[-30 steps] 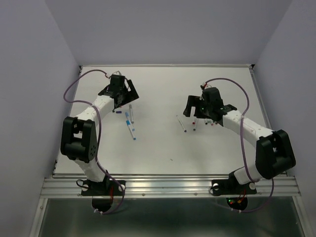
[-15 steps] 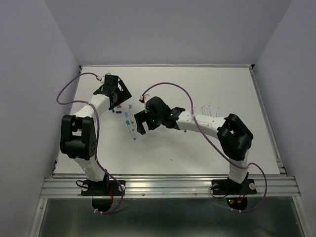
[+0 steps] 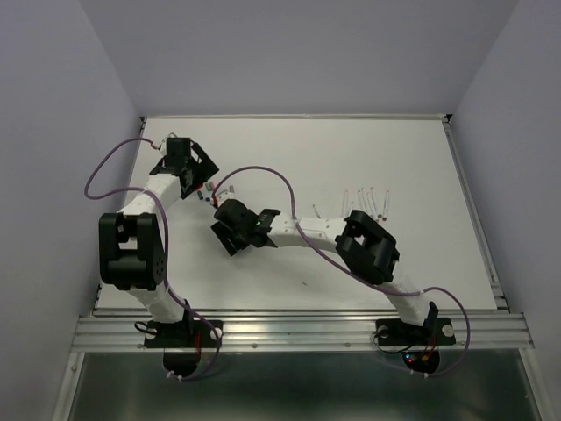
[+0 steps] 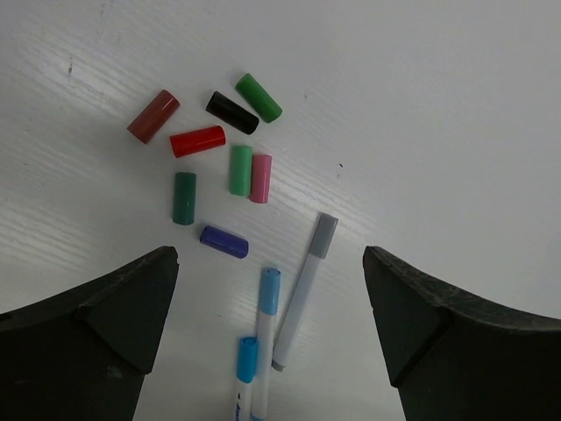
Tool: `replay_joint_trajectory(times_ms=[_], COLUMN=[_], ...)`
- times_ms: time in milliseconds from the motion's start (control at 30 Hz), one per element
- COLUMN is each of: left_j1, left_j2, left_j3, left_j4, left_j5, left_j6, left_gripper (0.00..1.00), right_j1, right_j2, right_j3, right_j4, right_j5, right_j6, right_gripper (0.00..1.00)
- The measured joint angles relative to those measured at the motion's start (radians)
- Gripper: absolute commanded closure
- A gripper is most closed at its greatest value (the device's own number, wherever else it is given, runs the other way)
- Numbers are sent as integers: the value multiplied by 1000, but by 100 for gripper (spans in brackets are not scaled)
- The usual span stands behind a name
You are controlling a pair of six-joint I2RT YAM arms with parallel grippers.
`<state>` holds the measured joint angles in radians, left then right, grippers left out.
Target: Open the pen caps
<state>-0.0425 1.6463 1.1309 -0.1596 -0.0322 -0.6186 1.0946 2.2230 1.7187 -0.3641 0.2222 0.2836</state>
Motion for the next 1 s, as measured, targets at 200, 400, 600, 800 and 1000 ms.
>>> replay_joint_trajectory(times_ms=[200, 400, 600, 800, 1000], left_j1=[20, 33, 60, 71, 71], left_j2=[-23, -55, -75, -80, -109], left_j3=[-22, -27, -44, -56, -73], left_j4=[8, 17, 29, 40, 47], left_j5=[14, 19, 25, 61, 116], left_j6=[1, 5, 8, 8, 8], left_gripper=[1, 1, 1, 1, 1], right_j1=[12, 16, 25, 26, 26], right_j2=[47, 57, 61, 52, -76], right_j3=[43, 61, 67, 53, -112], right_j4=[-29, -42, -41, -37, -14], right_j5=[55, 76, 88, 87, 96], right_j6=[8, 12, 25, 13, -10], right_gripper=[57, 67, 96, 99, 99])
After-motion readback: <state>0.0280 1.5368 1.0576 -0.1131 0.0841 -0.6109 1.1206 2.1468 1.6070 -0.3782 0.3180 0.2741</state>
